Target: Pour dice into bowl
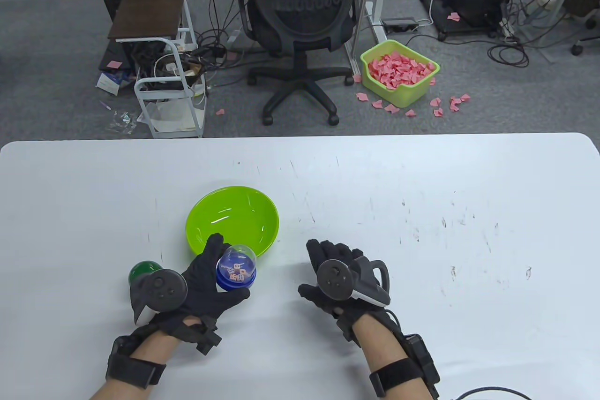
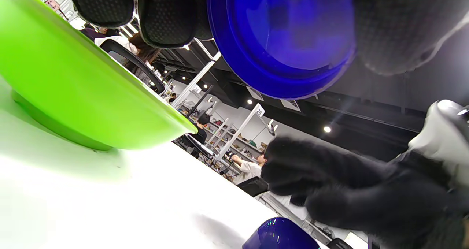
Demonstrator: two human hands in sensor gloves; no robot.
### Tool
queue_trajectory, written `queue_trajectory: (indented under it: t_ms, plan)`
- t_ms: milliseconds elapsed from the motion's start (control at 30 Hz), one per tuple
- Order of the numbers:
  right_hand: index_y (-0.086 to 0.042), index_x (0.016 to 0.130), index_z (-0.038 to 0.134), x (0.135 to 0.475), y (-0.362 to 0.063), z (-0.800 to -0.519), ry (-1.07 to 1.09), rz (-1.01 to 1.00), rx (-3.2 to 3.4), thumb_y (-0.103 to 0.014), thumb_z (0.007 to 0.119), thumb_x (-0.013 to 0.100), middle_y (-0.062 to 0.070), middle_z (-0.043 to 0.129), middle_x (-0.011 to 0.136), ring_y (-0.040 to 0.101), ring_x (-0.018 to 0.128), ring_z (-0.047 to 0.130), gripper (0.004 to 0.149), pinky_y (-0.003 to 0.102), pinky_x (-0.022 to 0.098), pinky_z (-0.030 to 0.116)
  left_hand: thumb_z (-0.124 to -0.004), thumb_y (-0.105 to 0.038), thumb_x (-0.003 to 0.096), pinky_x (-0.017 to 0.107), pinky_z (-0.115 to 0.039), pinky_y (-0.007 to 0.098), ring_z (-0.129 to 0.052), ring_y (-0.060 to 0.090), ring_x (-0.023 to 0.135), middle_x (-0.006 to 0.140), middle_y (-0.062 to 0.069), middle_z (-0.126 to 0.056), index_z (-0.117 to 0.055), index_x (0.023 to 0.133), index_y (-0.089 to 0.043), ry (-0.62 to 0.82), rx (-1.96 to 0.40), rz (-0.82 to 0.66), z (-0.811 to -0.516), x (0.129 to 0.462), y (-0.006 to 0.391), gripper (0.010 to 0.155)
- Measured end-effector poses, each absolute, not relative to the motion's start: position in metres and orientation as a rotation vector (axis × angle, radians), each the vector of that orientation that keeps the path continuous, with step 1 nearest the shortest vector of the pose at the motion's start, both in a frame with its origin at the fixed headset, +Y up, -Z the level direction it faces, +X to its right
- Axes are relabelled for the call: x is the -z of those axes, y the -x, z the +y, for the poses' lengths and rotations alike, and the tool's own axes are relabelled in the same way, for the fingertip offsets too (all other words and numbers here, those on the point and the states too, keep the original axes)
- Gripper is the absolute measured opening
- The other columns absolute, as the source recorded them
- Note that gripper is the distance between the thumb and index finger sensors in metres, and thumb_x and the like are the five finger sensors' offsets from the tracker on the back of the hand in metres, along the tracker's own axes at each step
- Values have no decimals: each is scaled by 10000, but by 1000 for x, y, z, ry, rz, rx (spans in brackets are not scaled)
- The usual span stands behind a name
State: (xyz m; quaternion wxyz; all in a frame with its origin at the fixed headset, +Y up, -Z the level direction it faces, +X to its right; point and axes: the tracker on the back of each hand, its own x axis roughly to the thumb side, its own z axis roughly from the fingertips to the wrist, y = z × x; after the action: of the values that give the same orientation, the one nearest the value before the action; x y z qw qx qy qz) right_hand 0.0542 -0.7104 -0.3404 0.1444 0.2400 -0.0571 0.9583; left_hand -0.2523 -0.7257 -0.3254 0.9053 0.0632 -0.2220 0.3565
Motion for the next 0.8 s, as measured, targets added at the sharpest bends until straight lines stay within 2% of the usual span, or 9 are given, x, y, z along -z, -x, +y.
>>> queue_trajectory:
  t_ms: [133,367,533,800]
  plan:
    - [-27,1143,410,332,-44,-691,-772,-304,-2617,-550,776,540,324,605,1123,617,927,642,877,816,633,505,-882,-686,350,739,-641,609,-734,369,947,1080,126,-619,-203,1086,-149,-118,-705,-474,-727,325,248,1136]
    - [-11,1148,400,326,-13,-667,-811,-248,-2416,-582,740,551,343,623,1109,634,893,666,894,807,621,536,-886,-686,346,739,-641,609,-738,365,946,1079,124,-622,-207,1087,-150,-113,-655,-511,-727,321,238,1138]
    - [-17,1155,384,327,11,-663,-823,-137,-2513,-587,741,556,347,626,1107,635,868,692,900,775,613,588,-889,-682,345,739,-642,609,-737,366,947,1079,122,-622,-208,1087,-149,-112,-652,-528,-726,318,234,1139]
    - [16,1122,456,325,26,-667,-865,-136,-2464,-544,790,542,323,727,1030,592,790,792,873,741,583,659,-889,-683,343,740,-642,608,-737,365,949,1081,122,-621,-209,1087,-153,-120,-663,-528,-725,317,235,1138]
